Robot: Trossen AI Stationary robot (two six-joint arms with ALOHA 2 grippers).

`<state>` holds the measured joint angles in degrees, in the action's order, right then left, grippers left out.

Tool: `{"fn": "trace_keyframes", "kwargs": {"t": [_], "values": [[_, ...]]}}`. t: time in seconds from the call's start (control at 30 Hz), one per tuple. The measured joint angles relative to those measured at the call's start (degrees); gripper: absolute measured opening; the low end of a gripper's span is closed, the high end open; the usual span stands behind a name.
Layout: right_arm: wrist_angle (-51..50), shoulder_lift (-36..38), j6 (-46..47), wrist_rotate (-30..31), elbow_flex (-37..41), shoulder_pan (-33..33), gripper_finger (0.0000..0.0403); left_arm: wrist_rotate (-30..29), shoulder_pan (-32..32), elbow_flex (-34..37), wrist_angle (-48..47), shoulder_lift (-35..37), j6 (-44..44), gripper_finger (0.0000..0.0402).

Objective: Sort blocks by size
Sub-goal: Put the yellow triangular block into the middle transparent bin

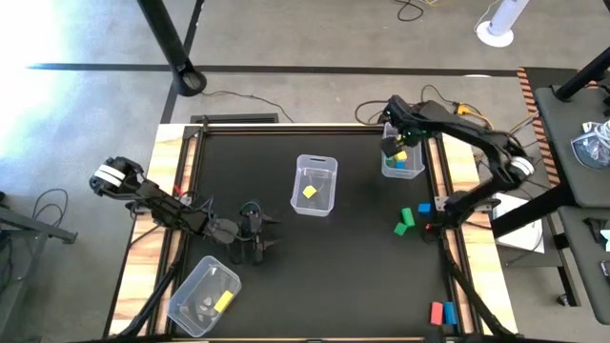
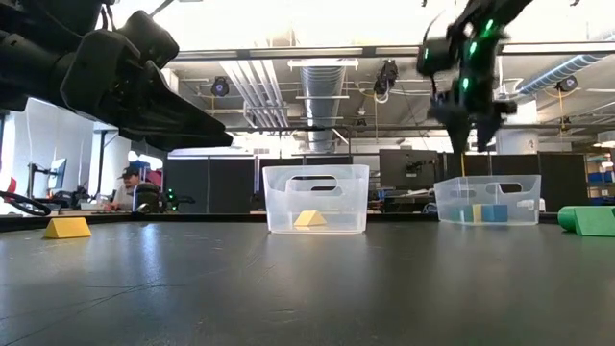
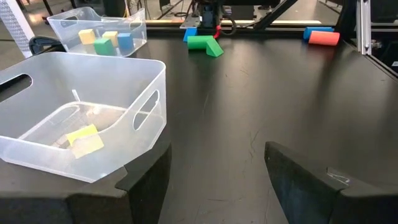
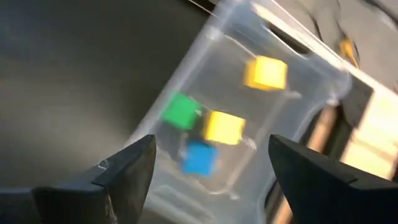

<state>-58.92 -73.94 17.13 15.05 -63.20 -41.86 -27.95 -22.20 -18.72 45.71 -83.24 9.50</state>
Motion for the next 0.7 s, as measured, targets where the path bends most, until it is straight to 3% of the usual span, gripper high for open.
{"fn": "trace_keyframes", "kwargs": {"t": [0.17, 0.27, 0.5, 0.7], "values": [[5.61, 10.11, 4.31, 0.04, 3.41, 16.19, 0.0290, 0.01, 0.00, -0.04, -0.83, 0.00, 2.19, 0.0244], [13.18, 14.99, 6.70, 0.13, 6.58, 26.78, 0.0278, 0.05, 0.45, -2.18, -9.20, 1.78, 5.84, 0.0244], [23.16, 19.24, 8.84, 5.75, 9.62, 43.50, 0.0246, 0.93, 0.57, -19.81, -64.29, 6.51, 17.26, 0.0244], [23.98, 17.64, 8.31, 10.62, 9.67, 51.50, 0.0224, 16.08, 0.55, -30.91, -90.76, 2.29, 17.97, 0.0244]]}}
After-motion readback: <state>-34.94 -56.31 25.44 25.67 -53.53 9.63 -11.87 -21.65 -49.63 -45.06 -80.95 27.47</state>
